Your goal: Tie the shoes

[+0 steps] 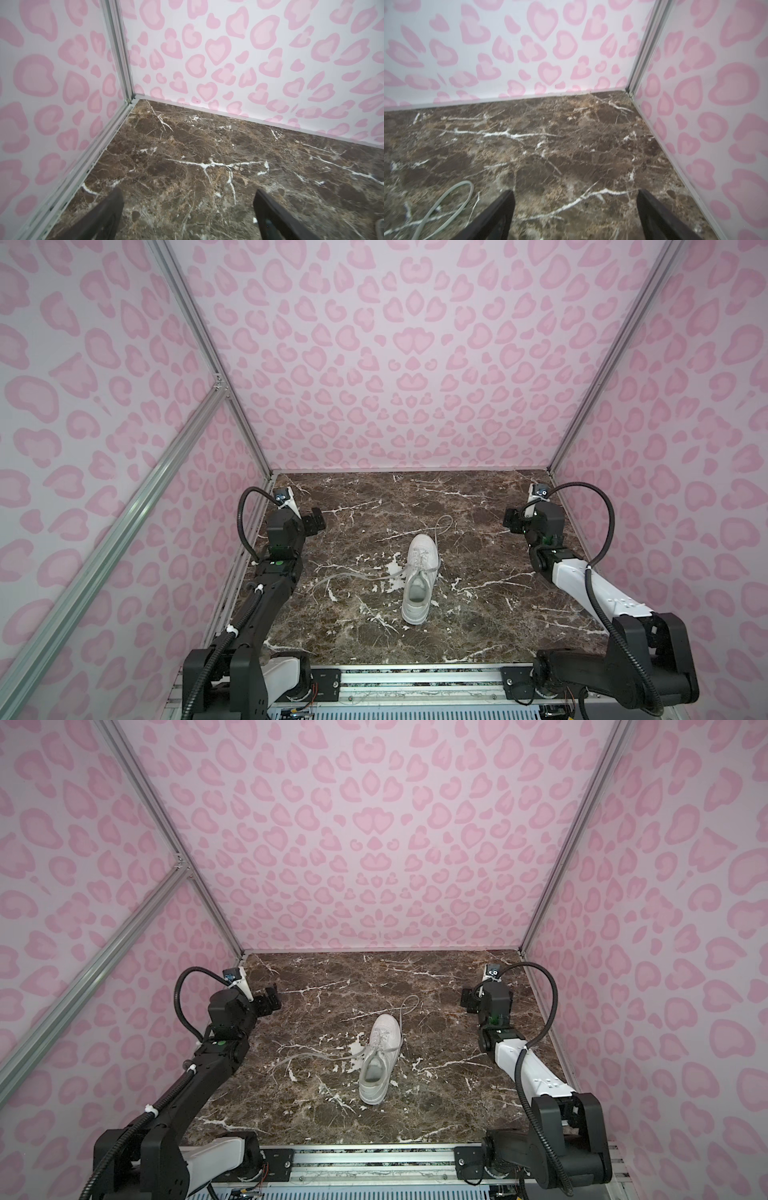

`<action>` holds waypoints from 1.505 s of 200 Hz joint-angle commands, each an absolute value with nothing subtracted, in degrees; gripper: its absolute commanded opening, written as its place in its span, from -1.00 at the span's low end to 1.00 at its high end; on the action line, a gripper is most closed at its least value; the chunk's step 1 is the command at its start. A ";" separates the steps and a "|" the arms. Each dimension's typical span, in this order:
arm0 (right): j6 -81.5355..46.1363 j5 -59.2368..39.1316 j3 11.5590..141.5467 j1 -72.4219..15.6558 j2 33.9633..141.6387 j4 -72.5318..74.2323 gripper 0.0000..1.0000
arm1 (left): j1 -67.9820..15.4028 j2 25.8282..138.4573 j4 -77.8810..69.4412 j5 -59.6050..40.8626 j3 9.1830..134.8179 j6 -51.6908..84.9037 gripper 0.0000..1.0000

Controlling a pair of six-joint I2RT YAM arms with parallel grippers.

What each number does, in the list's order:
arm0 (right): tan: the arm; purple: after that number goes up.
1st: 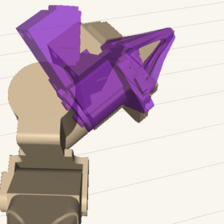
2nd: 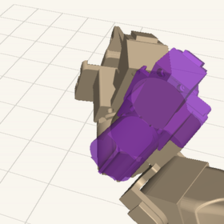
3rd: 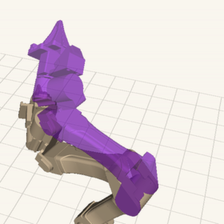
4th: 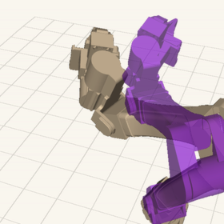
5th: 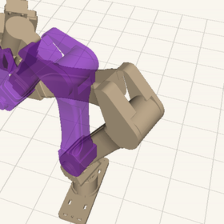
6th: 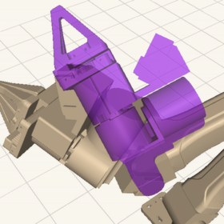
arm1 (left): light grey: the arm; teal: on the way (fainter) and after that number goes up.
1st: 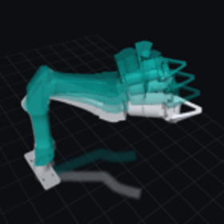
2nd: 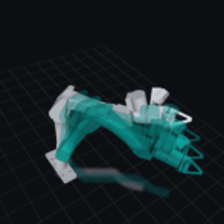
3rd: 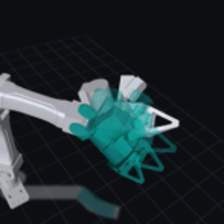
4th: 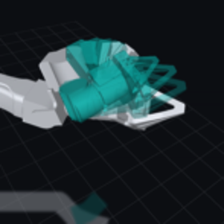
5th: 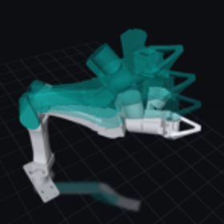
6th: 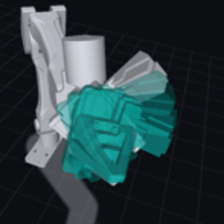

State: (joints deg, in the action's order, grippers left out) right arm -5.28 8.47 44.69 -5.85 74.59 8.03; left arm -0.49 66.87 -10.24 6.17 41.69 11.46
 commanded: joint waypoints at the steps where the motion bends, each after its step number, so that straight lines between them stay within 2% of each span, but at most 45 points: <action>1: -10.89 13.59 51.07 -10.49 77.21 -19.78 0.87 | -0.86 67.41 12.57 1.57 46.26 17.47 1.00; 22: -16.80 15.21 58.22 -14.60 82.88 -30.76 0.89 | -1.75 68.42 21.25 3.41 48.59 21.80 0.95; 51: -22.35 11.20 64.22 -18.48 89.72 -37.02 0.88 | -2.99 67.60 22.47 0.15 45.69 27.71 0.84; 111: -26.89 2.56 73.76 -24.36 102.00 -37.99 0.53 | -4.43 71.51 23.02 -2.32 43.82 30.15 0.75; 157: -28.43 -0.60 78.77 -24.08 109.11 -36.26 0.12 | -4.57 73.87 22.02 -4.55 43.68 31.10 0.70; 234: -27.57 -4.33 90.66 -22.65 120.52 -34.68 -0.03 | -5.16 75.76 20.39 -6.60 42.24 30.61 0.61; 301: -26.02 -3.36 98.61 -21.95 127.17 -39.20 -0.29 | -5.35 76.85 21.41 -6.50 42.67 30.71 0.56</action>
State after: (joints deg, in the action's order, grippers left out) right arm -27.18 -4.10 97.45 -22.02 125.84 -36.27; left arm -5.26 76.29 21.93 -6.22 42.46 30.37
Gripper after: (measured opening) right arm 0.371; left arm 0.784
